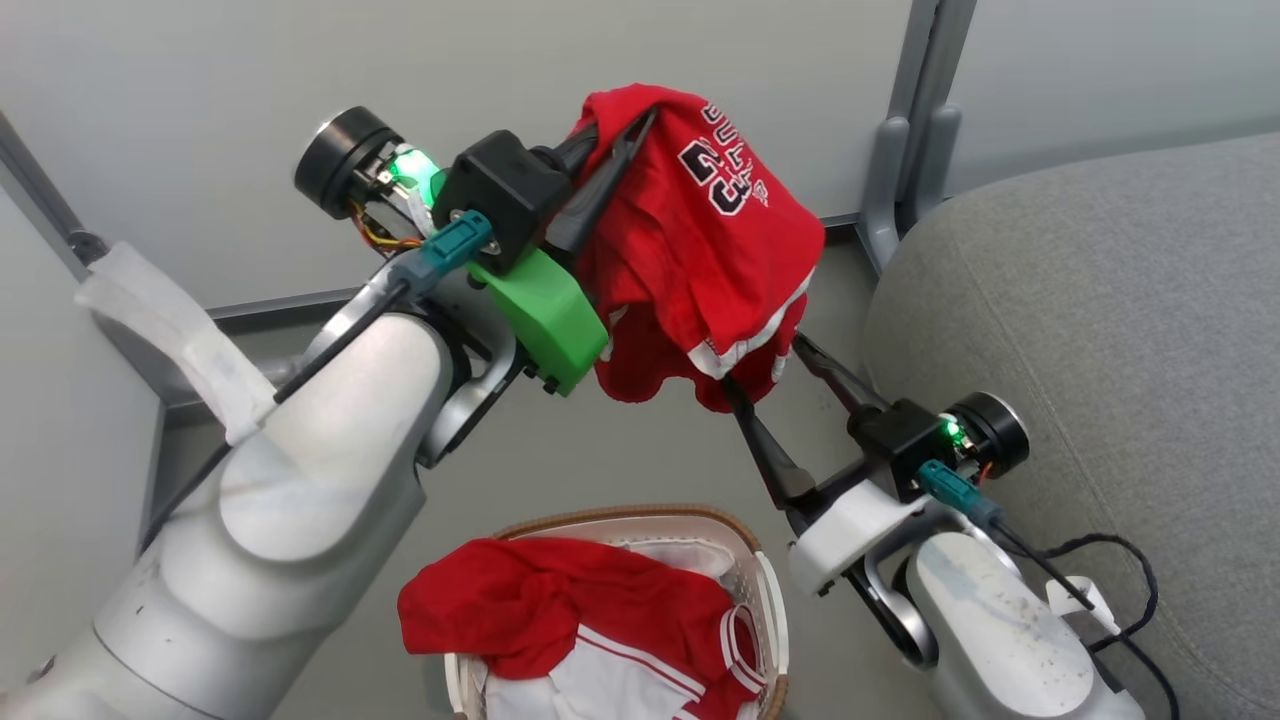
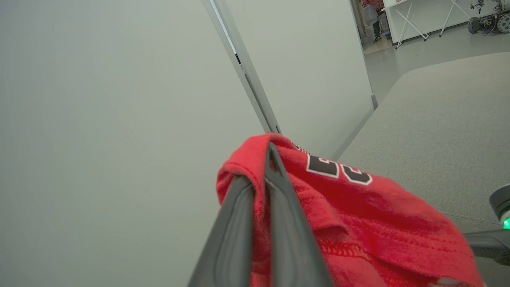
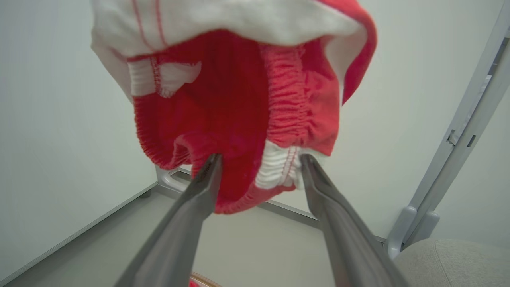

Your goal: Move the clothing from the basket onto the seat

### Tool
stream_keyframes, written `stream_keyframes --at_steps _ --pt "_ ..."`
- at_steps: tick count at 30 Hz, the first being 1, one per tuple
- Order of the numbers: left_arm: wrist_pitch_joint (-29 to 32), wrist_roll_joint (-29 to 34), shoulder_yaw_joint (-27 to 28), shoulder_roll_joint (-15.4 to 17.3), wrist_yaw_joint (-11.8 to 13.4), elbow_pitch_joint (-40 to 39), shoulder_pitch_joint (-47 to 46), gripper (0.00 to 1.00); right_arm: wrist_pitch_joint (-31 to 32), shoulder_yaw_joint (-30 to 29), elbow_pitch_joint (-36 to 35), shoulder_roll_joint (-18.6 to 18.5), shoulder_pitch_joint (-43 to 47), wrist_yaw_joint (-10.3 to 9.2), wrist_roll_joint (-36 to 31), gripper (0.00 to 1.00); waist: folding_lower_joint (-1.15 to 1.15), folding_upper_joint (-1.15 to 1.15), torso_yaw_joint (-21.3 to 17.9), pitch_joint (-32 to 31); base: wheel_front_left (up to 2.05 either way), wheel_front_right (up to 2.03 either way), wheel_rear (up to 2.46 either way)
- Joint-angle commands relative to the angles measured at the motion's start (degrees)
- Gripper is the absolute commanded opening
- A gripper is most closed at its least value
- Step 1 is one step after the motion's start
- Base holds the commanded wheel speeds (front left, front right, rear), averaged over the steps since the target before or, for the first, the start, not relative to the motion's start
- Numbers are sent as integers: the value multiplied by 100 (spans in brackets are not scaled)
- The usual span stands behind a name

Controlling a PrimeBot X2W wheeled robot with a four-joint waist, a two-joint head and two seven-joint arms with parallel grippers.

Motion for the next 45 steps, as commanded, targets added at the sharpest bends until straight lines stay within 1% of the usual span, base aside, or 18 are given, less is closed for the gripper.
stream_keyframes --at_steps 1,9,14,15,16,18,22,26,27,29,30,31,36,45 --pt "3 -44 -13 -21 22 -91 49 0 -14 -64 74 -30 -118 -6 -72 100 0 0 70 -16 0 0 0" --pt "68 -3 -185 20 23 -473 161 0 -14 -423 372 -26 -396 -6 -173 100 0 0 211 -50 0 0 0" --pt "79 -19 -249 81 38 -507 265 0 -14 -443 466 -26 -560 -6 -204 100 0 0 227 -68 0 0 0" --pt "64 -25 -255 97 48 -497 294 0 -14 -431 494 -27 -581 -6 -198 85 0 0 224 -70 0 0 0" --pt "57 -35 -257 109 57 -487 322 0 -14 -418 536 -26 -597 -6 -182 45 0 0 221 -71 0 0 0" --pt "43 -75 -258 141 68 -457 386 0 -14 -392 596 -26 -644 -6 -142 0 0 0 212 -73 0 0 0" --pt "2 -211 -186 228 133 -367 581 0 -14 -327 637 -26 -649 -6 -90 0 0 0 173 -71 0 0 0" --pt "-100 -367 -60 308 228 -210 791 0 -14 -327 536 -26 -630 -6 -34 0 0 0 124 -57 0 0 0" --pt "-152 -416 -23 313 245 -172 854 14 -14 -330 511 -26 -623 -6 -25 0 0 0 114 -53 0 0 0" --pt "-314 -429 52 354 299 -91 956 57 -14 -337 475 -27 -612 -6 -27 0 0 0 94 -42 0 0 0" --pt "-427 -421 96 386 346 -22 1014 93 -14 -347 454 -27 -614 -6 -30 0 0 0 85 -36 0 0 0" --pt "-498 -467 124 382 378 42 1088 100 -14 -363 429 -27 -621 -6 -38 0 0 0 78 -33 0 0 0" --pt "-941 -572 211 352 500 386 1450 100 -14 -465 330 -26 -656 -6 -99 0 0 0 38 -1 0 0 0" --pt "-1429 -759 225 289 564 852 2224 100 -14 -801 306 -27 -529 -6 -417 0 0 0 -97 116 0 0 0"
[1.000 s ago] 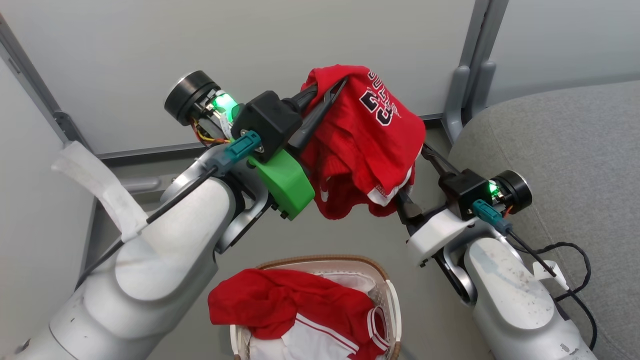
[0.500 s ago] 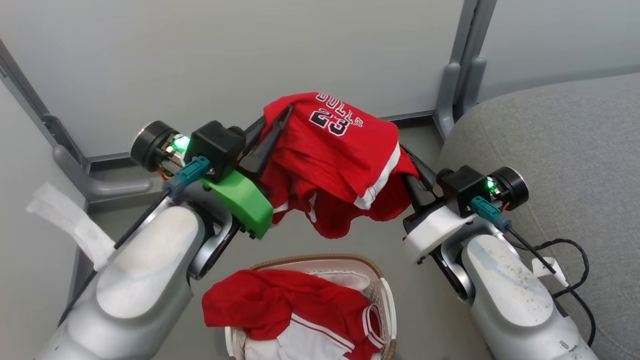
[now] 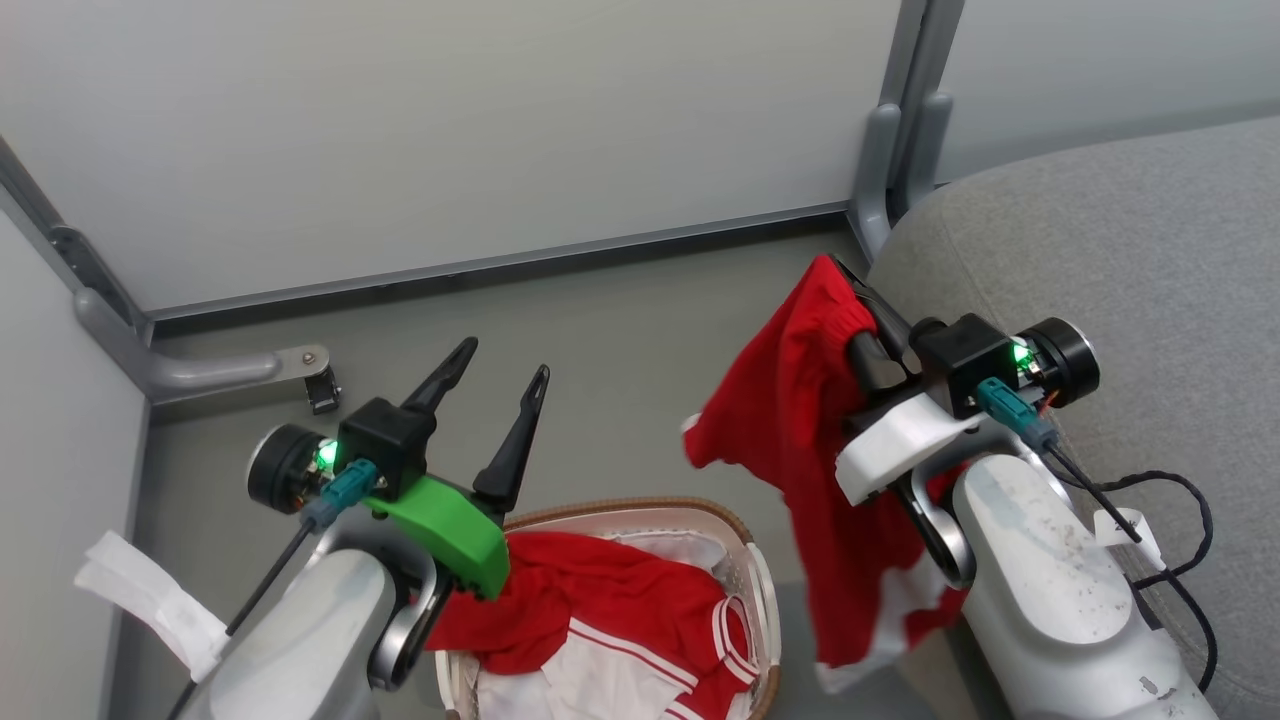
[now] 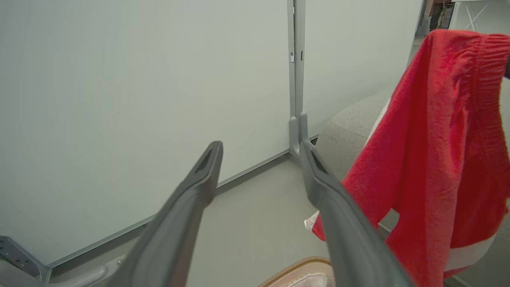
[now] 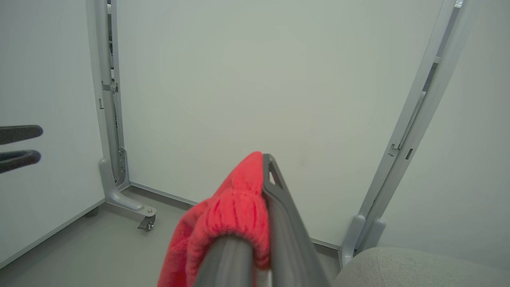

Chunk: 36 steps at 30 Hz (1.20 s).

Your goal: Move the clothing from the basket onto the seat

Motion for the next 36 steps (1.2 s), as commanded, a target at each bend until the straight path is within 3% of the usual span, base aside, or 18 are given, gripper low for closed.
stream_keyframes --at_steps 1,9,26,36 --pt "-56 -29 24 -38 23 39 146 100 -14 -67 -23 -22 104 -6 -71 0 0 0 -58 42 0 0 0" --pt "-195 8 -52 -220 -104 133 510 100 -14 -513 -155 -21 198 -6 -350 0 0 0 -396 199 0 0 0" --pt "-232 486 204 -737 -204 47 529 100 -14 -826 -645 -20 -132 -7 -693 0 0 0 -2117 649 0 0 0" --pt "-233 704 255 -876 -320 139 531 100 -14 -1031 -648 -28 74 -7 -650 0 0 0 -2678 808 0 0 0"
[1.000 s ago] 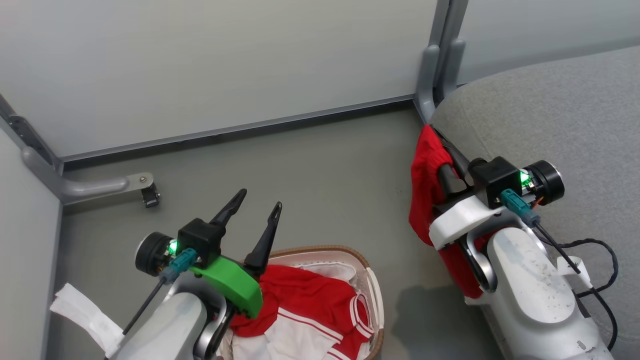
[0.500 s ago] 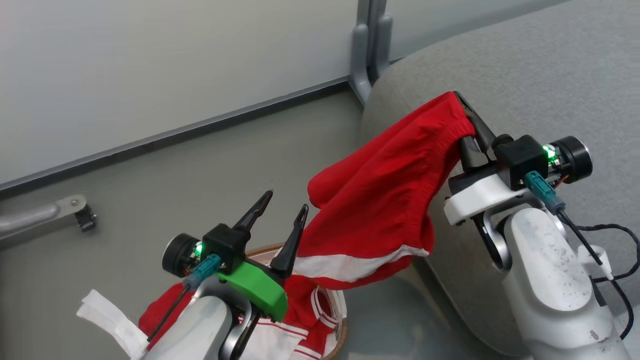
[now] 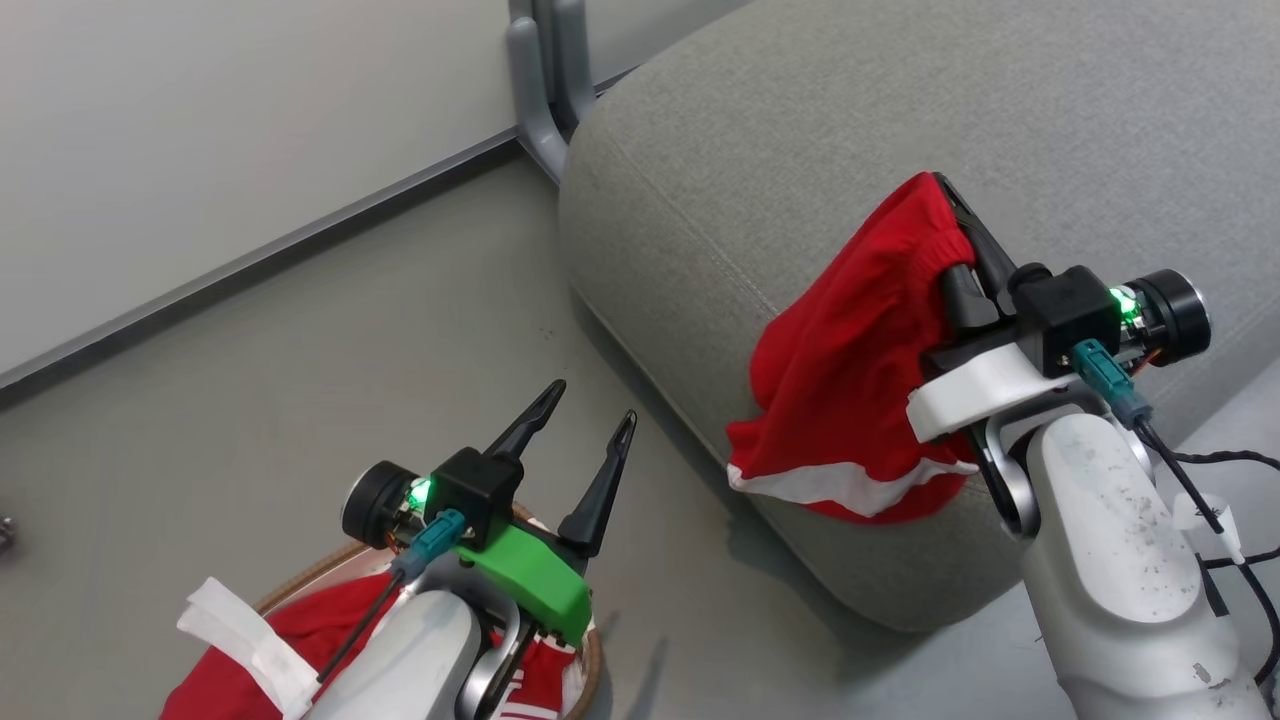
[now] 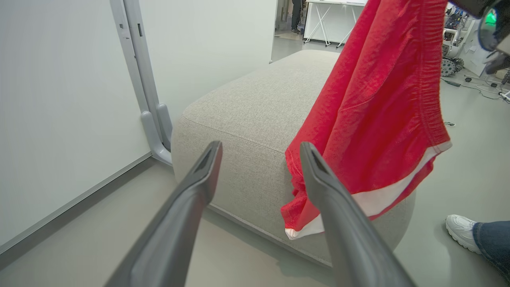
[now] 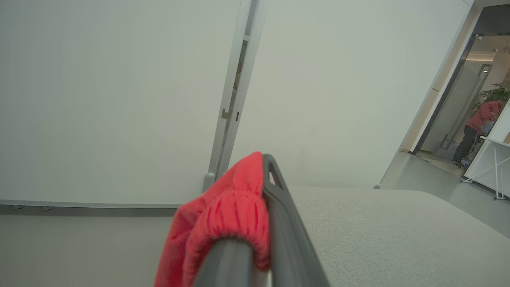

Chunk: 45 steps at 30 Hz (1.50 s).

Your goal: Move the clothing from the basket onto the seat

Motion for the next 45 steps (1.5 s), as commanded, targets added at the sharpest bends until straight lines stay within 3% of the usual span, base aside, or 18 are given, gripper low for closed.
stream_keyframes --at_steps 1,12,21,29,39,45 --pt "-20 70 16 -8 -24 16 2 100 -14 -30 22 -14 103 -8 55 0 0 0 -235 162 0 0 0" --pt "-21 219 25 -130 -112 124 -64 100 -14 -157 274 -145 -147 -8 92 0 0 0 3 361 0 0 0" --pt "-20 373 55 -209 -131 37 -113 100 -6 -61 1037 -683 -1214 -8 65 0 0 0 579 720 0 0 0" --pt "-14 609 -37 -243 -162 -198 -250 100 432 -77 1439 -1595 -2869 -8 124 0 0 0 1255 1167 0 0 0" --pt "-14 876 -226 -270 -215 -328 -631 100 1413 -475 1511 -3231 -4563 -8 -245 0 0 0 2230 1988 0 0 0" --pt "-14 959 -281 -286 -223 -423 -843 100 1532 -999 1922 -3469 -4518 -8 -368 0 0 0 2595 2474 0 0 0"
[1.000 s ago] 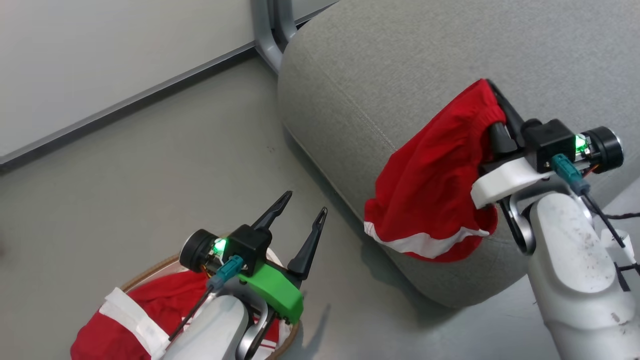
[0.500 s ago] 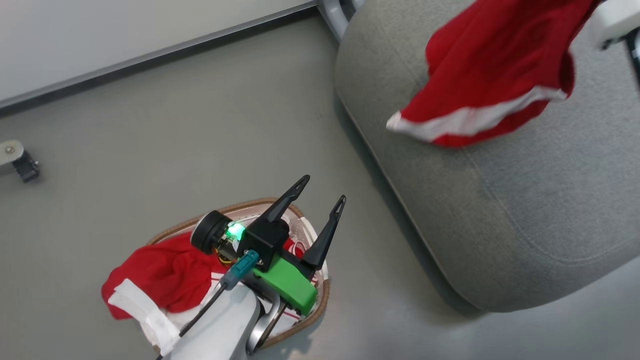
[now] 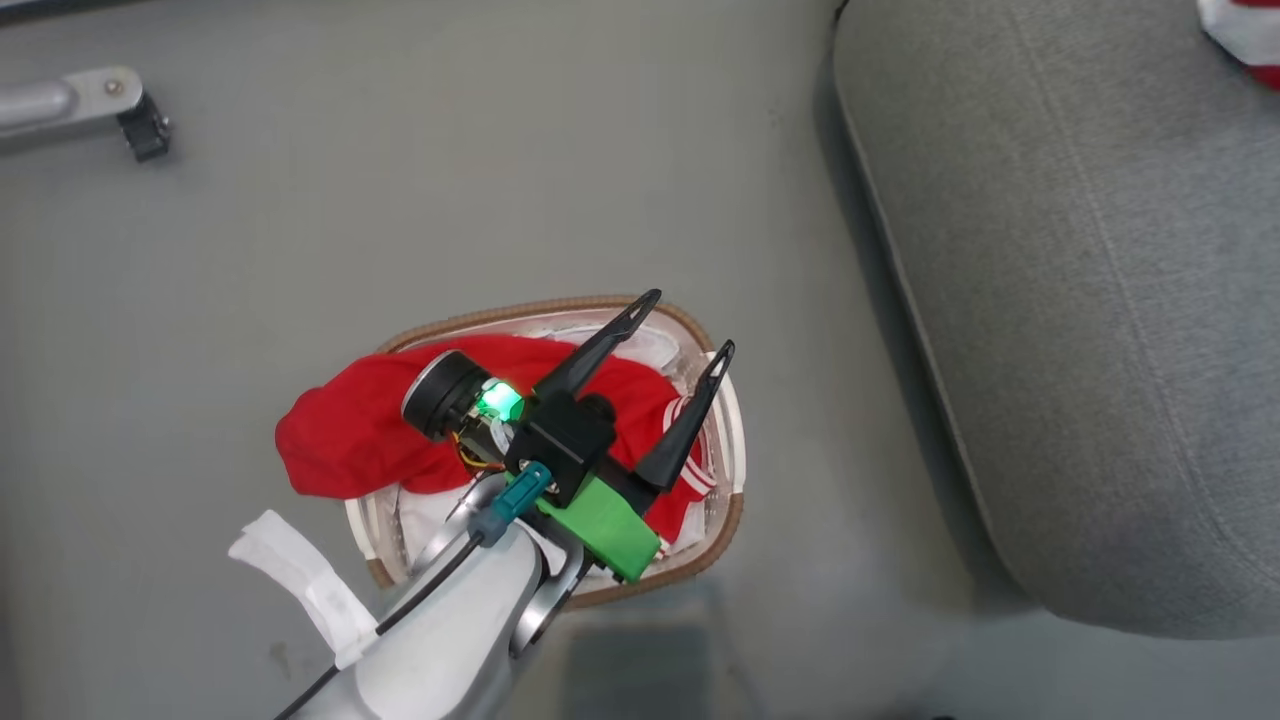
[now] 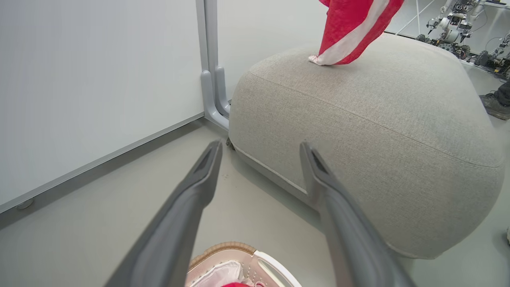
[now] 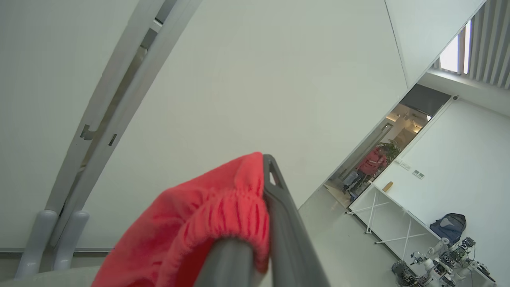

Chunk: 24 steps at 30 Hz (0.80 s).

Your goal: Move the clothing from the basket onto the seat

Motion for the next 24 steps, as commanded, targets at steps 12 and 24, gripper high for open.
stream_keyframes --at_steps 12,24 --pt "-5 120 86 107 2 -27 -203 100 -74 -674 1570 780 1358 -8 -238 0 0 0 531 995 0 0 0" --pt "-5 106 99 136 3 86 -180 100 -463 -176 2162 1045 1334 -8 -99 100 0 0 329 864 0 0 0"
